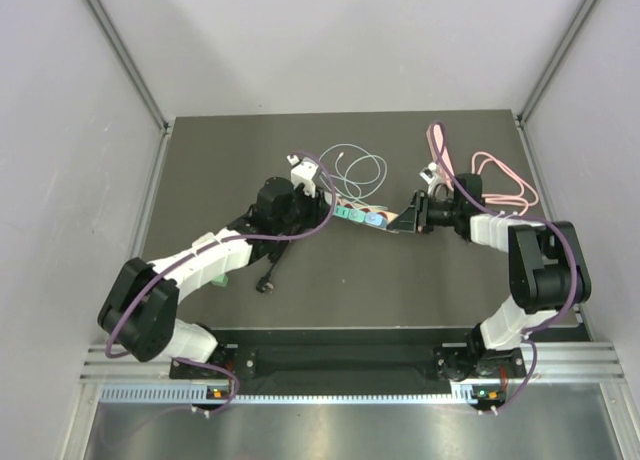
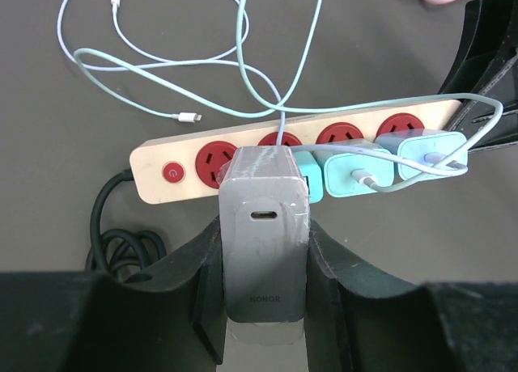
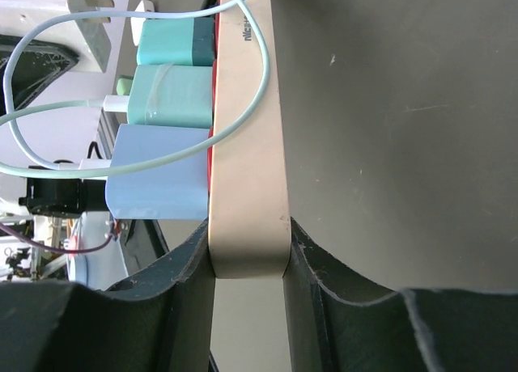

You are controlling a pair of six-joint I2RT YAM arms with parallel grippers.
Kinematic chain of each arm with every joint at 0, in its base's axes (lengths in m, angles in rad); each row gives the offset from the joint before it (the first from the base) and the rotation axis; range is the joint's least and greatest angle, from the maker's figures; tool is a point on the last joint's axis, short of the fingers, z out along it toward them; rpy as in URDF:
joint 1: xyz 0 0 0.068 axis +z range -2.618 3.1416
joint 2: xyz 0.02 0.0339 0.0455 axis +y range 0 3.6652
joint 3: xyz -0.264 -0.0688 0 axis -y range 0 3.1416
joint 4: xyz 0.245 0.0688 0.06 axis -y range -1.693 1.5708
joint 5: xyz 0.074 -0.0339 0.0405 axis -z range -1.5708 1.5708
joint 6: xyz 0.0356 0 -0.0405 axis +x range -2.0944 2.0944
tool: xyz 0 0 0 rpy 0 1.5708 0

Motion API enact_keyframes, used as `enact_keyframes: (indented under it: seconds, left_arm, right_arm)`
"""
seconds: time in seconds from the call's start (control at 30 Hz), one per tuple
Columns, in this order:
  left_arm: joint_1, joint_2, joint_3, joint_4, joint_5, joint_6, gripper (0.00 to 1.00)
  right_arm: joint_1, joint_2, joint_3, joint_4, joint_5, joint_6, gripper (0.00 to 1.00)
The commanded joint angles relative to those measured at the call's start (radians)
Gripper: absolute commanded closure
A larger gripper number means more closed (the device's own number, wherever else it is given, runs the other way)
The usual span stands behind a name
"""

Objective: Pull the plug off the socket

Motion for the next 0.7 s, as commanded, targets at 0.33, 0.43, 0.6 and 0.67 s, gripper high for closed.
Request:
enact_keyframes:
  seconds: [0.33,0.43,0.6,0.67]
  left_arm:
    - [0.170,-0.054,0.040,-0.022,-0.059,-0.118,1.00]
    - [0.282,-0.057,0.031,-0.074,-0.035,-0.210,1.00]
    - [0.437,-0.087,-0.026,-0.186,-0.141,-0.374,1.00]
    - [0.468,-0.116,-0.058,-0.238,-0.182,-0.414,1.00]
  right_arm:
    - [-0.013,0.010,0.008,0.096,-0.003,-0.014,1.00]
    - [-0.015,0.010,0.008,0.096,-0.005,-0.016,1.00]
    - [-0.019,0.010,0.013,0.093,-0.003,-0.013,1.00]
    - [-0.021,0.011,0.013,0.093,-0.003,-0.013,1.00]
